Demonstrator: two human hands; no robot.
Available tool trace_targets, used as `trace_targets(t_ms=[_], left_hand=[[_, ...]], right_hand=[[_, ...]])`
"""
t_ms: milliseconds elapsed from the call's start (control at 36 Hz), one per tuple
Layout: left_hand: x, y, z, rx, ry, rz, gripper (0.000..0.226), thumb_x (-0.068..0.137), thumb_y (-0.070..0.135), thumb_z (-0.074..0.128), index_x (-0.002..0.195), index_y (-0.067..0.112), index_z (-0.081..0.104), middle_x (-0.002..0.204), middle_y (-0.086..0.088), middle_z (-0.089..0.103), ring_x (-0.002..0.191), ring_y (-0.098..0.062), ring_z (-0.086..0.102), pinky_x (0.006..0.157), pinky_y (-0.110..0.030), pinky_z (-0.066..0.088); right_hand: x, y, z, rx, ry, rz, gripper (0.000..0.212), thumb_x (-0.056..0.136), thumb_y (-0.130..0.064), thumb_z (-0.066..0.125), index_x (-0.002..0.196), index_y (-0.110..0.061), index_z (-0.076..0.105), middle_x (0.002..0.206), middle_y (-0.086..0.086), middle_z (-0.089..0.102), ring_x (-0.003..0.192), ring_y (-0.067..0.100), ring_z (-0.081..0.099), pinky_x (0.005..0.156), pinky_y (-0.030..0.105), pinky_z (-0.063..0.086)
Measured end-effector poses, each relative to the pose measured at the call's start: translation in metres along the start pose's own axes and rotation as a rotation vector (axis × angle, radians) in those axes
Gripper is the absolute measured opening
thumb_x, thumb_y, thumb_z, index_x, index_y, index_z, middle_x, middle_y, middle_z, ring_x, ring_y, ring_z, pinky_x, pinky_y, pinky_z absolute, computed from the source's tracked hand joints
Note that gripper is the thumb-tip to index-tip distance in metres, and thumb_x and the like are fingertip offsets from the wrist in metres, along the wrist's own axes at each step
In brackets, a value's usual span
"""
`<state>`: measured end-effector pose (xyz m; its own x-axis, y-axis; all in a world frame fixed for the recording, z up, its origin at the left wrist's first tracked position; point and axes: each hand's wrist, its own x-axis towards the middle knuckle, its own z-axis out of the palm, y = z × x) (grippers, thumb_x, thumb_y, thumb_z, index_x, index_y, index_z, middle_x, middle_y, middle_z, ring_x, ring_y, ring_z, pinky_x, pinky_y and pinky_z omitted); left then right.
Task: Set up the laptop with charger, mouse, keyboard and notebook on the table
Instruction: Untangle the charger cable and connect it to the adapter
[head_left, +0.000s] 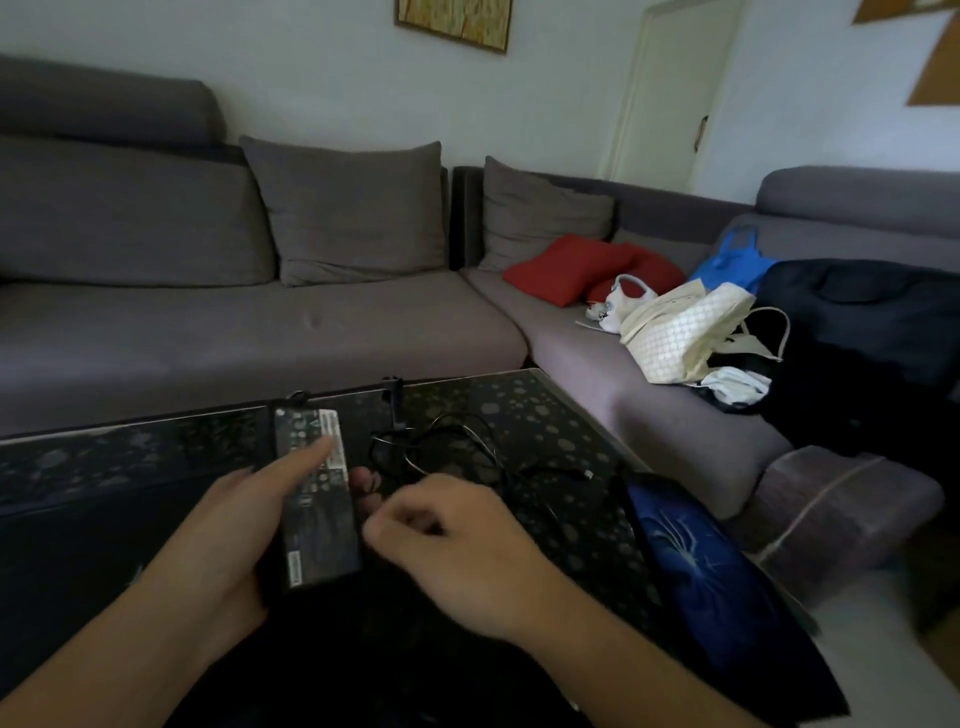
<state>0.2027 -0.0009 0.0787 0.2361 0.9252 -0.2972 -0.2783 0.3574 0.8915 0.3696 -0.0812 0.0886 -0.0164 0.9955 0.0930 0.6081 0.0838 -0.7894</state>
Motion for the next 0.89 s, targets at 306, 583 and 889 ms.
trace_targets(t_ms=[306, 583, 889], left_hand=[[0.037, -0.006, -0.050, -0.002, 0.032, 0.088, 0.039, 0.061, 0.037, 0.081, 0.089, 0.011, 0.081, 0.080, -0.012, 0.077, 0.059, -0.030, 0.074, 0.072, -0.048, 0.062], [0.069, -0.018, -0.080, -0.021, 0.023, 0.043, 0.045, 0.050, 0.041, 0.088, 0.086, 0.015, 0.084, 0.085, -0.013, 0.078, 0.063, -0.035, 0.075, 0.079, -0.054, 0.059], [0.059, -0.017, -0.067, -0.035, 0.031, 0.038, 0.043, 0.052, 0.041, 0.086, 0.085, 0.013, 0.084, 0.085, -0.011, 0.079, 0.062, -0.034, 0.076, 0.076, -0.053, 0.060]], right_hand=[[0.077, 0.168, -0.094, -0.403, 0.280, 0.436, 0.064, 0.092, -0.008, 0.059, 0.154, -0.011, 0.043, 0.153, 0.015, 0.045, 0.143, 0.035, 0.044, 0.118, 0.042, 0.037], [0.110, 0.174, -0.099, -0.767, 0.026, 0.335, 0.019, 0.099, -0.045, 0.061, 0.092, -0.028, 0.063, 0.105, 0.006, 0.067, 0.098, 0.031, 0.064, 0.086, 0.040, 0.053], [0.117, 0.078, -0.184, -0.401, 0.613, 0.235, 0.024, 0.097, -0.023, 0.061, 0.093, -0.001, 0.069, 0.083, 0.008, 0.063, 0.083, 0.030, 0.060, 0.074, 0.033, 0.041]])
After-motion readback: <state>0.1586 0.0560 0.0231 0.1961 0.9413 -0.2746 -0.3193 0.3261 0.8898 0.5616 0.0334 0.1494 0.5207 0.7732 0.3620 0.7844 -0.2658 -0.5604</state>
